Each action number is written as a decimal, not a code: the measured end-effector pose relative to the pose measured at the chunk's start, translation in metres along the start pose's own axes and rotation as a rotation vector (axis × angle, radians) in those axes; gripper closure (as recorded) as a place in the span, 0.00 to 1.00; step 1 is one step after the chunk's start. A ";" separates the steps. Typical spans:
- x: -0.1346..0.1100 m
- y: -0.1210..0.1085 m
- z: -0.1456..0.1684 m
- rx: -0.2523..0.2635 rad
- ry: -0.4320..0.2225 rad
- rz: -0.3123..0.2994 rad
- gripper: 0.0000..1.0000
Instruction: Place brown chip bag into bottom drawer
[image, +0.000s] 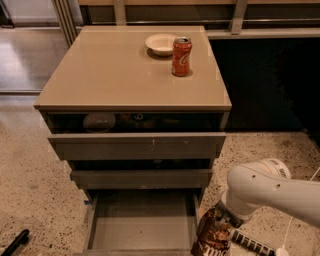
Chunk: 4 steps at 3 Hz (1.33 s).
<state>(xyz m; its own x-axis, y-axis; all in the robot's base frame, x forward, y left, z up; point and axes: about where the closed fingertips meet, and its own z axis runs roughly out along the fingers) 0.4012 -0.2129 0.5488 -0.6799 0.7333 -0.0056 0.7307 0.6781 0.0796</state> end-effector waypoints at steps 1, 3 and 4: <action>0.004 0.003 -0.002 0.023 0.016 -0.033 1.00; 0.008 0.079 -0.046 0.008 0.035 -0.096 1.00; 0.019 0.055 -0.027 0.037 0.060 -0.079 1.00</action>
Offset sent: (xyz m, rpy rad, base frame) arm 0.0434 0.0858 0.0395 0.0546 0.0497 0.1534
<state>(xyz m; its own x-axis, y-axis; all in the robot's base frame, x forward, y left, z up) 0.4268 -0.1629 0.5795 -0.7371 0.6740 0.0498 0.6758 0.7357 0.0444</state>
